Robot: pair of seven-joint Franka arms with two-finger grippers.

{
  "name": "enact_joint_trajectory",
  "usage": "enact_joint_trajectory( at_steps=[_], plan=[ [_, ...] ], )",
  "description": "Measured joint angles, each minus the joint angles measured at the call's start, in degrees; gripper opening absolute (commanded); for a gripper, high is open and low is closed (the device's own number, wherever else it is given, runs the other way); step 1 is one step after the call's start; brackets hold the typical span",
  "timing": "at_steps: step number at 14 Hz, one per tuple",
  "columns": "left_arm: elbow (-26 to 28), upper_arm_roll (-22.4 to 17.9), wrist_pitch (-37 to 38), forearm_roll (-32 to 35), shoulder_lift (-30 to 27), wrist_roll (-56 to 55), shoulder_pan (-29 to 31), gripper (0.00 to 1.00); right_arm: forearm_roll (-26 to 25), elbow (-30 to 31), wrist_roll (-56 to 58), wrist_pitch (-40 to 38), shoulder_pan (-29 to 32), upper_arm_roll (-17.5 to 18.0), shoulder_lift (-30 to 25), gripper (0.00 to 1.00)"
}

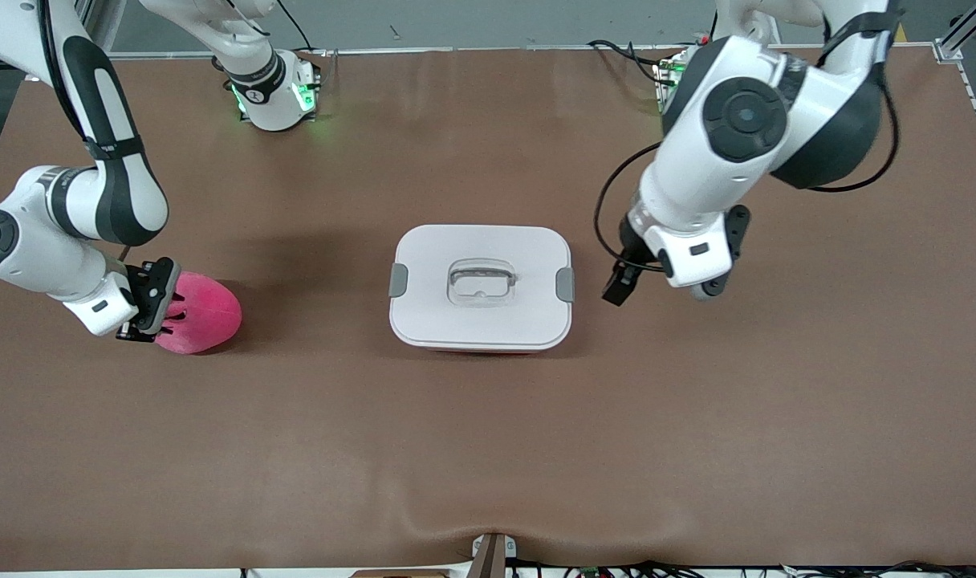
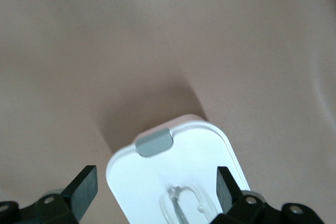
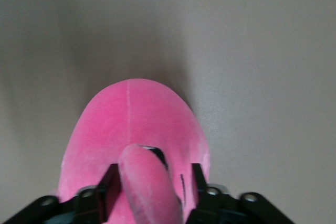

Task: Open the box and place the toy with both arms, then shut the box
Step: 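Grasp the pink plush with the right gripper while the left reaches the lid, then grasp the clear lid handle with the left gripper and lift the plush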

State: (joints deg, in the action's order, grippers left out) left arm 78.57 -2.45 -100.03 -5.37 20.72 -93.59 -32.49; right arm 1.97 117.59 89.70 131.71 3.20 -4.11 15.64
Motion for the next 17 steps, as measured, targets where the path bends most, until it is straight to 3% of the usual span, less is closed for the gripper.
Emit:
enact_joint_trajectory(
  at_steps=[8,11,17],
  plan=[
    [-0.5,0.0,-8.0,0.0,5.6,-19.8,-7.8,1.00,0.0,-0.1,-0.4,-0.1,0.0,0.0,0.0,0.00],
    [-0.6,-0.1,-10.0,0.0,7.3,-25.4,-10.0,1.00,0.0,-0.8,-5.7,-1.7,0.7,-0.3,-0.3,0.00],
    [-0.8,-0.3,-13.8,0.0,9.8,-35.8,-13.2,1.00,0.1,-11.0,-20.4,-13.0,1.9,-0.3,-0.7,0.00]
  ],
)
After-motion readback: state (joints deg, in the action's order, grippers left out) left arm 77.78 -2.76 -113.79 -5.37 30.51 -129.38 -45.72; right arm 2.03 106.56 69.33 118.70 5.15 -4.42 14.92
